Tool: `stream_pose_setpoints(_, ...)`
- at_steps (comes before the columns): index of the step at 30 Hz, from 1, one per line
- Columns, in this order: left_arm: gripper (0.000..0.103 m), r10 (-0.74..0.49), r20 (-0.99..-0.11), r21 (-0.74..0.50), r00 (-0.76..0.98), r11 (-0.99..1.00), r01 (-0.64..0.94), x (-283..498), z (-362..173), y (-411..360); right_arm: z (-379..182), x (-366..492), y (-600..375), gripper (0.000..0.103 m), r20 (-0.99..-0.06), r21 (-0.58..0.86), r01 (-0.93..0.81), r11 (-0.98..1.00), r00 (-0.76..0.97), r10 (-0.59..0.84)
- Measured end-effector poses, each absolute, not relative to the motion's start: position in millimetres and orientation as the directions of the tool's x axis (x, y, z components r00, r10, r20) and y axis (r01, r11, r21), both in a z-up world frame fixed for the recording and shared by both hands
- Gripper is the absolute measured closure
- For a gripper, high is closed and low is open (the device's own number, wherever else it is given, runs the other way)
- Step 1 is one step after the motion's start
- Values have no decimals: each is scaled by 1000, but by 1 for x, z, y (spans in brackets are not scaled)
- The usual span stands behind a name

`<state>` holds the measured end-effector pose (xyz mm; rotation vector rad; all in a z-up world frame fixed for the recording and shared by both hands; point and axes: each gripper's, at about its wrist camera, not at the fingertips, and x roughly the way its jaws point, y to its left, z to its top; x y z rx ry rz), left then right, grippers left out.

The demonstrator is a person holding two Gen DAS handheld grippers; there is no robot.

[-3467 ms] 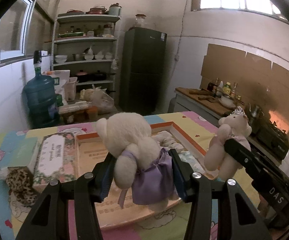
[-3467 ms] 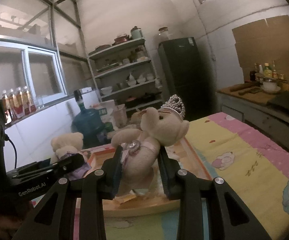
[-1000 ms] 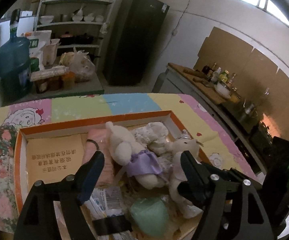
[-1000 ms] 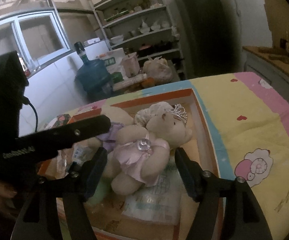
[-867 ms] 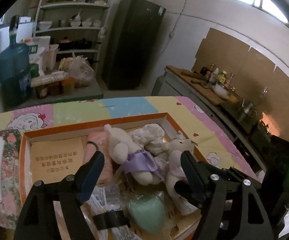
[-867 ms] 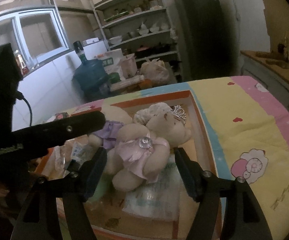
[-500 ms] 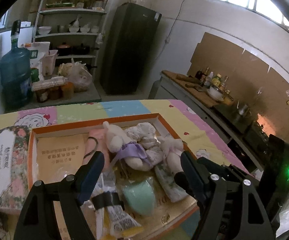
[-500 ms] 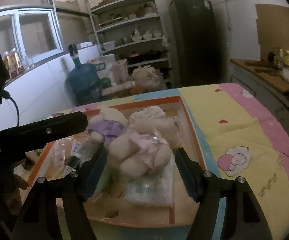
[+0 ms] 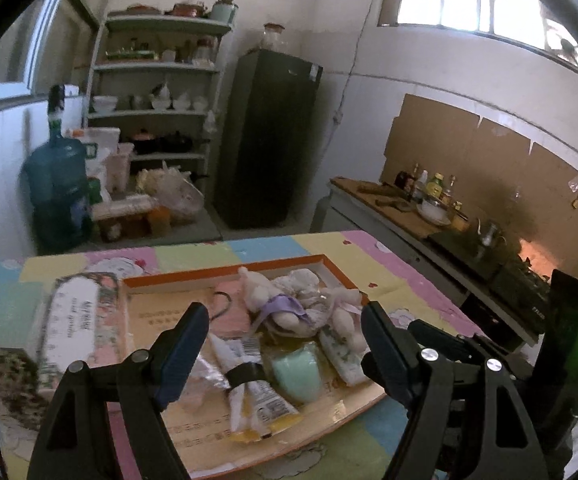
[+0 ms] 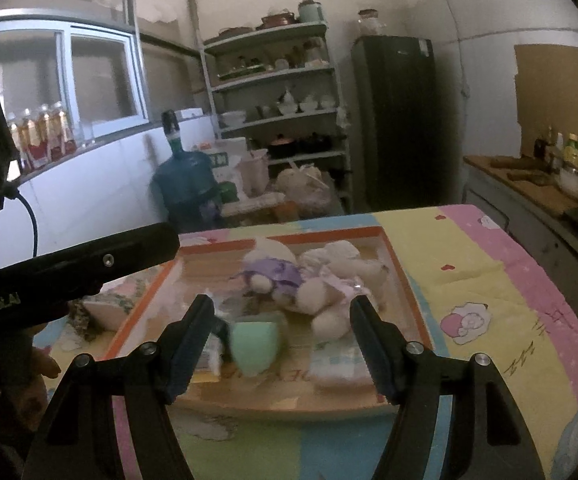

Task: Organize soft objects
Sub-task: 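Lift both tools from the box and move back toward the mattress items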

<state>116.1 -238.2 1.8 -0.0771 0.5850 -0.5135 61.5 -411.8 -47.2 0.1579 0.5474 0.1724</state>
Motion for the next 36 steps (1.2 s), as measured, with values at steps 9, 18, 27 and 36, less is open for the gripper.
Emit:
stream_pose_setpoints(9,25,-460,-471,-185,753,886,426,92,13,-214,-33,38,-384,31,-456,191,-162,968,859,234)
stream_pose_setpoints(18,25,-437,-446,-174,782,899,402,73,17,-191,-16,18,-365,31,-410,183,-200,963,875,259)
stream_pose_setpoints(27,25,-408,-425,-161,808,912,376,54,19,-168,-7,3,-337,31,-386,159,-236,959,879,280)
stream_pose_setpoints(36,25,-363,-419,-172,832,932,320,38,12,-127,-12,0,-306,31,-410,147,-239,960,868,279)
